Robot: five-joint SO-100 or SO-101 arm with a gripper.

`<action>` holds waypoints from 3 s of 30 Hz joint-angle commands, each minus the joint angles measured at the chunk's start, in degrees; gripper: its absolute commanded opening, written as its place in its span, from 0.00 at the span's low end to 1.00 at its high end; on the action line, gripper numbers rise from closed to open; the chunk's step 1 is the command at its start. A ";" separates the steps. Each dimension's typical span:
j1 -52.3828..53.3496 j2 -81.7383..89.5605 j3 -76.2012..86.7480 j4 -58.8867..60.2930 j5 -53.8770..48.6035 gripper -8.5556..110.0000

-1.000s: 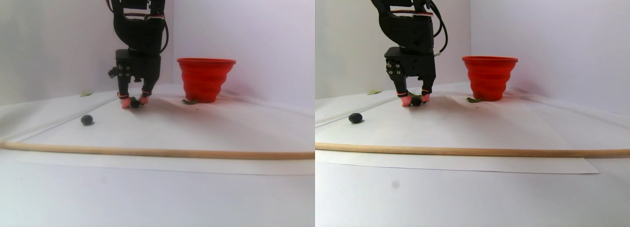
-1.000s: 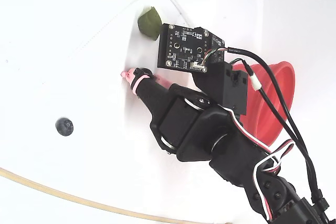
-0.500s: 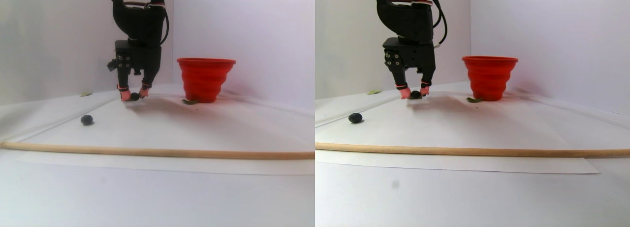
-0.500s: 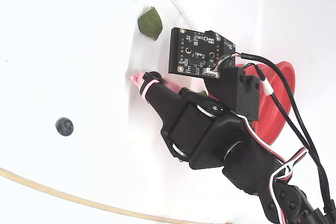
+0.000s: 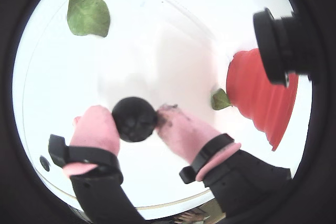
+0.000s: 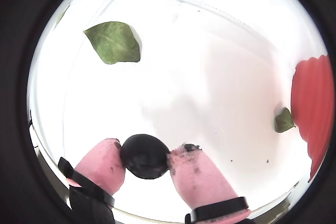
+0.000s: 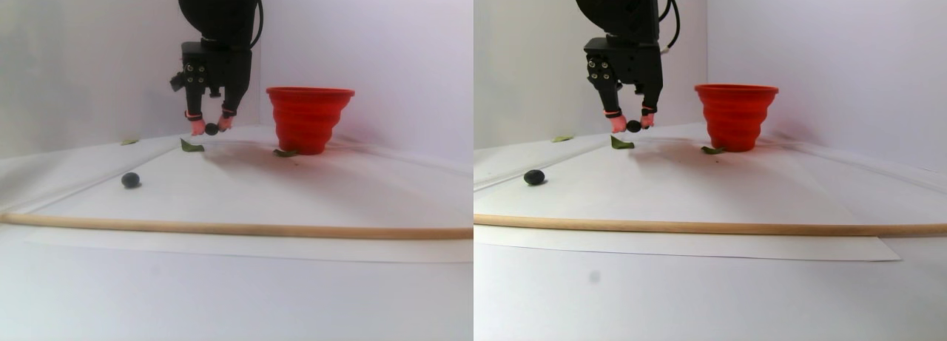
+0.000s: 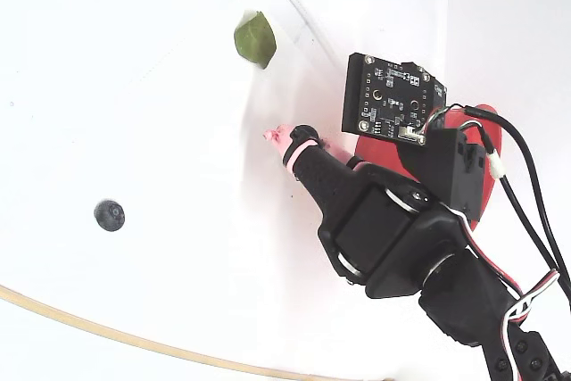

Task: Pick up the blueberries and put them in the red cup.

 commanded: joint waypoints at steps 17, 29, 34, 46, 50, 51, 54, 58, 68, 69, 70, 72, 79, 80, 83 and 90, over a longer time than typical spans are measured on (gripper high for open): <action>2.46 16.08 1.23 3.87 0.62 0.20; 4.66 20.48 0.97 5.89 0.18 0.20; 5.62 21.45 0.62 6.33 0.18 0.20; 7.29 24.35 0.18 6.42 0.35 0.20; 7.47 26.10 0.26 6.86 0.35 0.20; 7.56 26.63 0.26 7.03 0.35 0.20; 8.00 27.42 0.26 7.12 0.26 0.20; 8.96 27.95 0.00 7.21 0.18 0.20; 11.60 27.25 -2.55 7.21 0.00 0.20; 11.87 27.16 -2.90 7.21 0.00 0.20; 12.04 26.98 -3.16 7.21 0.00 0.21; 12.57 26.54 -3.78 7.21 0.18 0.21; 14.41 25.22 -6.15 7.21 0.18 0.21; 14.77 25.05 -6.59 7.12 0.26 0.21; 15.64 24.17 -7.73 7.12 0.44 0.21; 17.40 22.94 -9.23 7.12 0.53 0.21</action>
